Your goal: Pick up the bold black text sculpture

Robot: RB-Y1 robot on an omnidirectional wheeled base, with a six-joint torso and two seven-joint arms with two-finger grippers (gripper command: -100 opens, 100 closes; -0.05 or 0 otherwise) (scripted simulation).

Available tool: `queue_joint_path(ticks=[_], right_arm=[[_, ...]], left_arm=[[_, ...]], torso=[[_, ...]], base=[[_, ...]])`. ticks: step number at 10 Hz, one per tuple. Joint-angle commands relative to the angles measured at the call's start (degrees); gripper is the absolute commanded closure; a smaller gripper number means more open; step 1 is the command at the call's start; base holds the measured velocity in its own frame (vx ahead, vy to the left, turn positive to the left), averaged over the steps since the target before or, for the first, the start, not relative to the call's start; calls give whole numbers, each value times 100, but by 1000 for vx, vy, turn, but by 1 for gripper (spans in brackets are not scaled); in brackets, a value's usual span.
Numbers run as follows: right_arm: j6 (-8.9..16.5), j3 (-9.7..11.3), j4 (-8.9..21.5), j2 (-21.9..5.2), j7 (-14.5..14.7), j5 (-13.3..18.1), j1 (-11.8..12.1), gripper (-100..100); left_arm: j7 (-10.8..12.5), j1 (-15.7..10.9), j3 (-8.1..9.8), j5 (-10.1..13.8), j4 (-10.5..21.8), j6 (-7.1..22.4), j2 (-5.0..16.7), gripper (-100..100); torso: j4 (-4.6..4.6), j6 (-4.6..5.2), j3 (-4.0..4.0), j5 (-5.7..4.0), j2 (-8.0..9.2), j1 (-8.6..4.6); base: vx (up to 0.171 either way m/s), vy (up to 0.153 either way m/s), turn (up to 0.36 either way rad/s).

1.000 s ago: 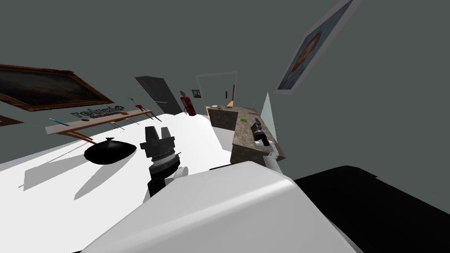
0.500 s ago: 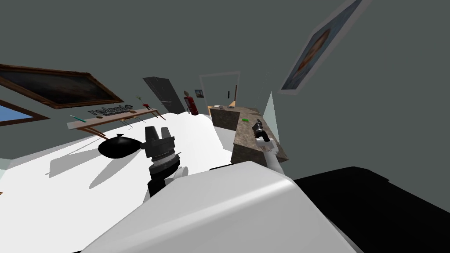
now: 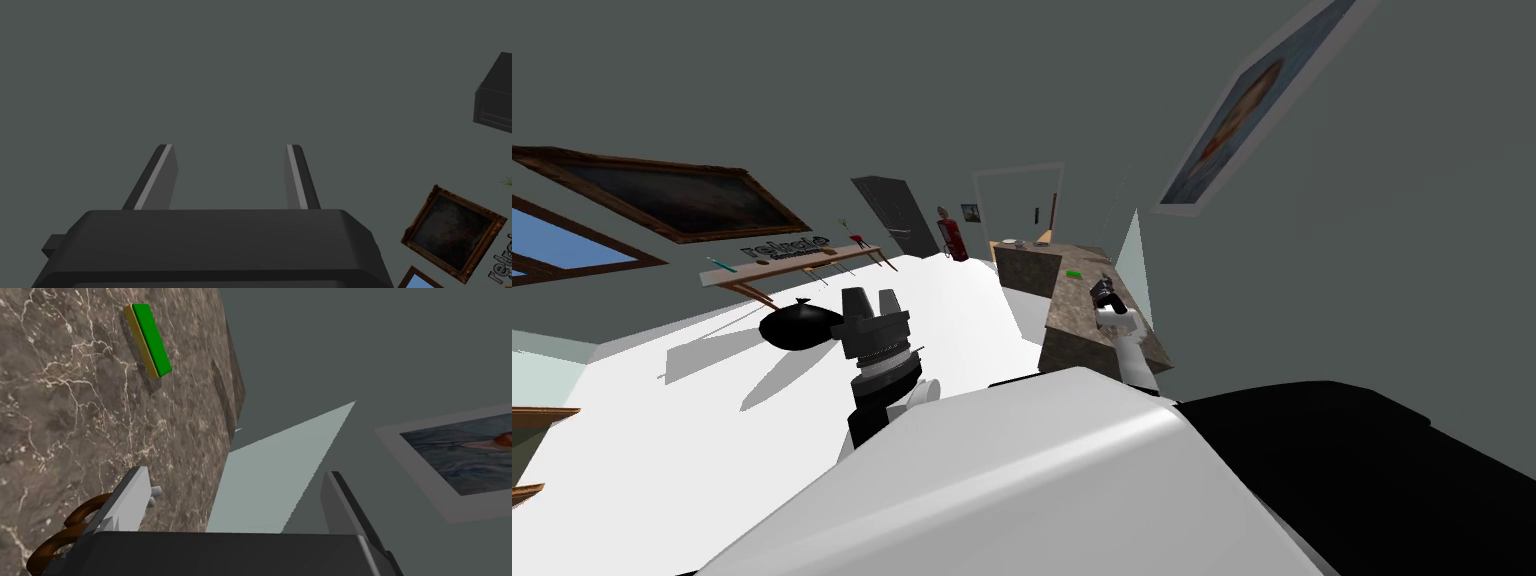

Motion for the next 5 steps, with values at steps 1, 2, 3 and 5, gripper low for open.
queue_joint_path(ticks=[1,2,3,5], right_arm=[[286,-82,152,-89,-155,-23,-119,-100],[412,-82,152,-89,-155,-23,-119,-100],[601,-246,411,-205,-424,-18,-377,-100],[856,-246,455,-205,-424,-18,-377,-100]], left_arm=[[0,0,0,0,0,0,0,0],[0,0,0,0,0,0,0,0],[0,1,0,0,0,0,0,0],[0,0,0,0,0,0,0,0]], torso=[[0,0,0,0,0,0],[0,2,0,-1,0,0],[-1,4,0,-1,0,0],[0,2,0,-1,0,-1]], base=[[-18,-3,84],[-9,-3,3],[-17,-1,98],[-15,-5,36]])
